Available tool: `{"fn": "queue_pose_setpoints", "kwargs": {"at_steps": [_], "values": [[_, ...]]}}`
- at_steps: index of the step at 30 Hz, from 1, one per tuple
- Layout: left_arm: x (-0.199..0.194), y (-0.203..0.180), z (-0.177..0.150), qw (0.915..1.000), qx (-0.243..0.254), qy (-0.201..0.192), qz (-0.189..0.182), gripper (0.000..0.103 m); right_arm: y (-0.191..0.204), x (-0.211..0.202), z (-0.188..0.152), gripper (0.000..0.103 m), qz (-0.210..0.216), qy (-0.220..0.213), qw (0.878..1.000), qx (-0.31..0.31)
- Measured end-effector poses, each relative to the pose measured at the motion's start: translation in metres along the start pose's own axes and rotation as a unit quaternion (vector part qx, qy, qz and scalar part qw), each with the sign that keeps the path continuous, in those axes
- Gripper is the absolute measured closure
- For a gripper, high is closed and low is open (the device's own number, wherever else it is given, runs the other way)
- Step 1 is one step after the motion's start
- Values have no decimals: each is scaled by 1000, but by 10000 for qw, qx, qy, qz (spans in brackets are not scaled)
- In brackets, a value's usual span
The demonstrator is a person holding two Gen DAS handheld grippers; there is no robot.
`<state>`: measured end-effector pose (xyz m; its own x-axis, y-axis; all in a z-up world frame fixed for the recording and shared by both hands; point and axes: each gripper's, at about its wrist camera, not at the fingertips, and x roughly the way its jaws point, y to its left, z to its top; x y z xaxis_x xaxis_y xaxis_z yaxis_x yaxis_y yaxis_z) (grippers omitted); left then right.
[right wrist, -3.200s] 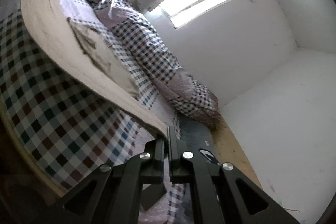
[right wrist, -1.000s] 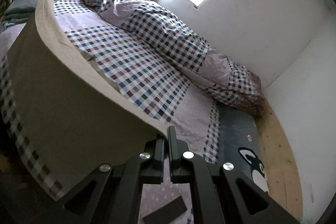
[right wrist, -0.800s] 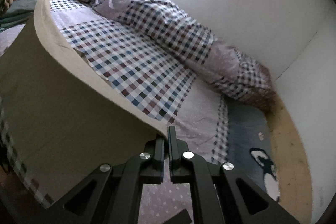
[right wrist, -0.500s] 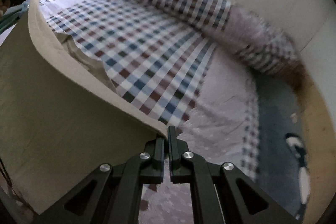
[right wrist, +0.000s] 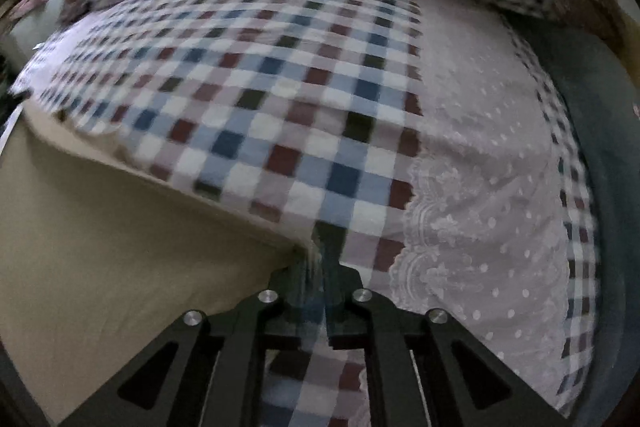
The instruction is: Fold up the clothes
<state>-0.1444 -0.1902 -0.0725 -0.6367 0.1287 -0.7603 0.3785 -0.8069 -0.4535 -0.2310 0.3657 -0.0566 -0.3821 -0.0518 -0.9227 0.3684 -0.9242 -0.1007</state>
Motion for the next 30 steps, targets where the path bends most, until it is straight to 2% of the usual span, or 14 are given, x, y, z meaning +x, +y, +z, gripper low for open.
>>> {"fn": "queue_pose_setpoints", "kwargs": {"at_steps": [2,3,6,8,10,11,12,17,22,26,29,30], "values": [[-4,3,-1,9997,-52,-96,-200,97,-6,10,-1,91,-463,186,9986,178],[-7,5,-2,9994,-80,-147,-305,96,-8,15,-3,82,-683,287,9970,225],[-22,11,0,9968,-187,-382,-682,78,-8,5,-9,75,-1087,131,9938,197],[-38,16,1,9950,-164,-722,-667,49,4,-14,-12,73,-1037,-165,9945,-53],[-54,20,2,9925,-79,-1086,-558,39,29,-36,-11,63,-518,-539,9961,-463],[-61,21,-6,9928,-2,-1080,-515,37,46,-45,-10,55,-253,-698,9946,-722],[-67,22,-14,9931,76,-1074,-472,37,65,-54,-8,52,6,-847,9915,-991],[-97,25,-54,9931,465,-1042,-258,33,164,-51,9,43,575,-898,9678,-2282],[-128,29,-94,9913,847,-1007,-51,29,238,-13,25,42,490,-621,9425,-3246],[-139,32,-130,9900,931,-1058,16,29,269,11,37,42,454,-375,9274,-3693],[-136,47,-144,9921,775,-987,32,29,276,24,57,42,397,-261,9287,-3679],[-134,54,-147,9933,668,-943,13,29,275,26,68,42,319,-268,9345,-3536]]}}
